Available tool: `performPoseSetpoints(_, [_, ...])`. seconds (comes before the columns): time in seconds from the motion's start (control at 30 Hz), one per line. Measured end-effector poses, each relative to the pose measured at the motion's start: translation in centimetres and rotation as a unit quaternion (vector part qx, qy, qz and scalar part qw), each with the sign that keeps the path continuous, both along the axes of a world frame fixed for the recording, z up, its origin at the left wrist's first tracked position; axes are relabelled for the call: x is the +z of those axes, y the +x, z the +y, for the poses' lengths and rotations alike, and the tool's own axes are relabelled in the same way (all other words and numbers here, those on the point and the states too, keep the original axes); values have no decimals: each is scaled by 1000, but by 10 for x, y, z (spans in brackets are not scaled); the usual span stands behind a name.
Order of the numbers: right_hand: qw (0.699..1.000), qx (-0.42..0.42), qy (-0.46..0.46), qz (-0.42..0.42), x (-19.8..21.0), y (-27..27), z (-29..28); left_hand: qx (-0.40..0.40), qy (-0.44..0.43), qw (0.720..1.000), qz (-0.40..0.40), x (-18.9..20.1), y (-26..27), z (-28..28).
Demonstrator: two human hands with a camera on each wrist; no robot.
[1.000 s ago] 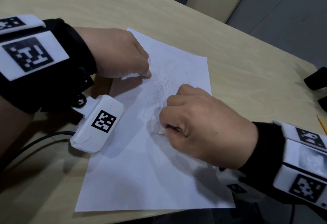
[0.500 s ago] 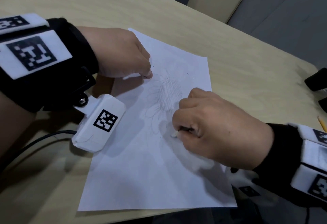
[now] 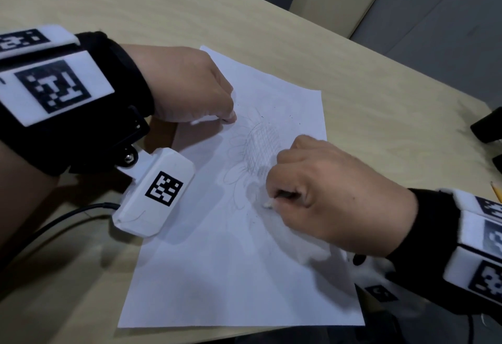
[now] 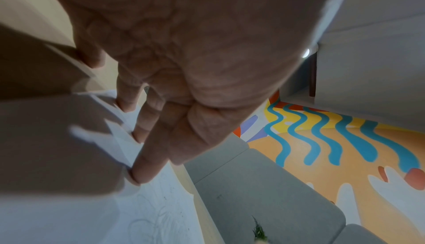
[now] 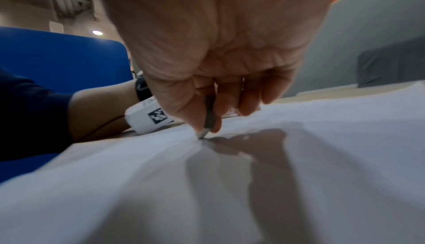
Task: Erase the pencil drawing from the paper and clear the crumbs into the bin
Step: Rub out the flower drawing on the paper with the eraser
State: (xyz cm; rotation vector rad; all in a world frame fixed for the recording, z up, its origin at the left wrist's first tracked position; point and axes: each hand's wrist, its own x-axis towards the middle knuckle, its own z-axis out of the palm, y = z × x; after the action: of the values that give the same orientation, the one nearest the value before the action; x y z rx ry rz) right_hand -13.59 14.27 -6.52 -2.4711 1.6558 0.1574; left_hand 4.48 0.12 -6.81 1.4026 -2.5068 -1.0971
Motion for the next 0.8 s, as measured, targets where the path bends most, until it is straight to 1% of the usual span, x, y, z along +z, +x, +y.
performPoseSetpoints(0.07, [1000,-15,-19,10,1,-2,-6,2,-3,1000,0,0,0,0])
performPoseSetpoints(0.2, [1000,13,20,-14,2,1,-1,0,-1,1000,0,-1,0,-1])
performPoseSetpoints(0.37, [999,-24,-33,19,0,2,-20,1,-7,1000,-4,-1,-1,-1])
performPoseSetpoints(0.53, [1000,10,25,-10,2,1,-5,2,-3,1000,0,-1,0,-1])
performPoseSetpoints(0.67, [999,-19,-24,13,0,2,-17,3,-3,1000,3,0,0,1])
performPoseSetpoints(0.8, [1000,16,20,-12,0,4,-10,0,1,1000,5,0,0,2])
